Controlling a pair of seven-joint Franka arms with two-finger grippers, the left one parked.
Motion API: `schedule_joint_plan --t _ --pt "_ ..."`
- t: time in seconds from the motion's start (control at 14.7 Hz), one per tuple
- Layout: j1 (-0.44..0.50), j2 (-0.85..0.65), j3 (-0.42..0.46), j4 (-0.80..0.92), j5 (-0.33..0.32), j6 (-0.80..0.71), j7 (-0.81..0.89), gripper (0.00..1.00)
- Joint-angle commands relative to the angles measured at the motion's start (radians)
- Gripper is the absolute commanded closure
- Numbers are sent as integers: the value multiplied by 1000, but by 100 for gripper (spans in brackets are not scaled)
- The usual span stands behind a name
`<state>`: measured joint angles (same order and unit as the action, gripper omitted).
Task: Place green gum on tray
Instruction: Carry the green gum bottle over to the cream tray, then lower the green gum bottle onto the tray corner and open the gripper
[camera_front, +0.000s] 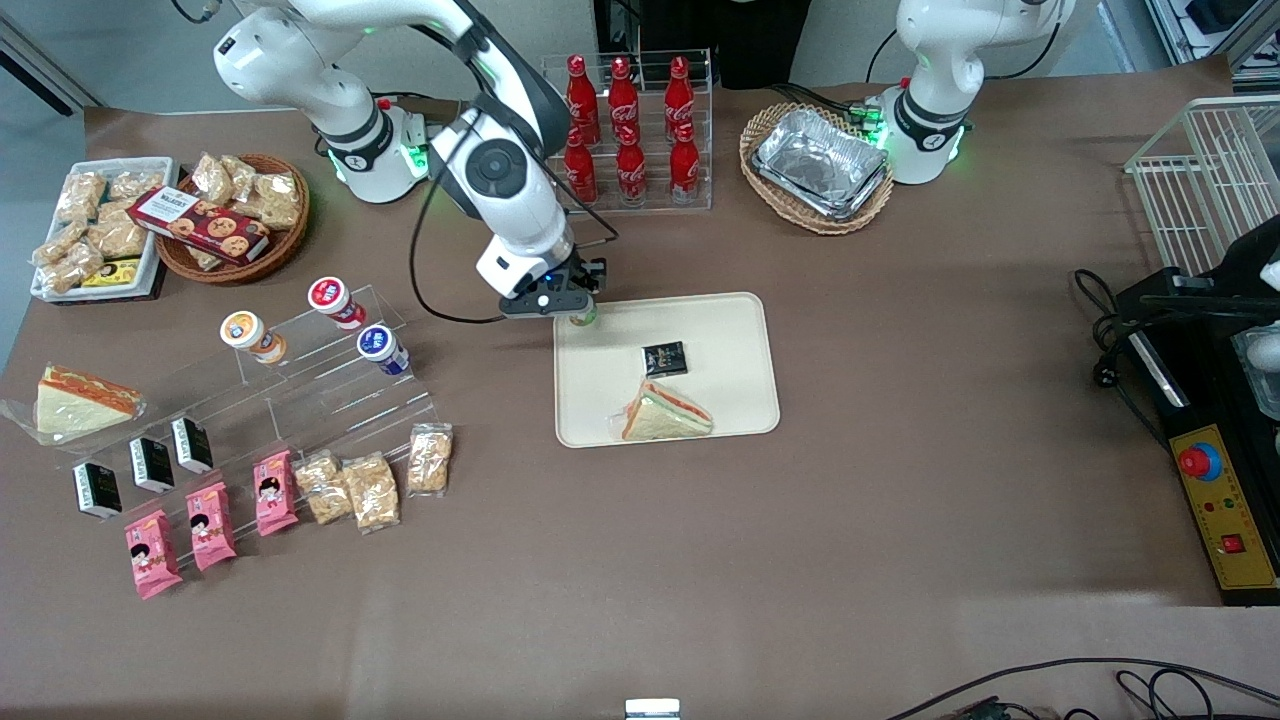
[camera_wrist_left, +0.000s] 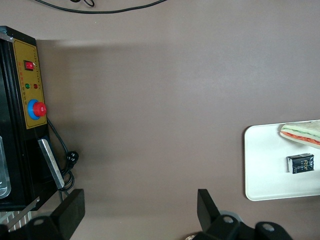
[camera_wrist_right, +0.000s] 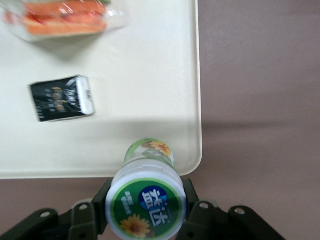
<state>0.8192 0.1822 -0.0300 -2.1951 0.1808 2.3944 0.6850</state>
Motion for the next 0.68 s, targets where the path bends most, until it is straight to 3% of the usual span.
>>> schedule_joint_plan --t 0.0,0.34,0.48,0.61 --pt "23 101 -13 3 25 95 2 68" --pt "46 169 -14 11 23 144 2 68" --pt "47 178 -14 15 17 144 1 60" --pt "52 180 -16 18 17 143 4 13"
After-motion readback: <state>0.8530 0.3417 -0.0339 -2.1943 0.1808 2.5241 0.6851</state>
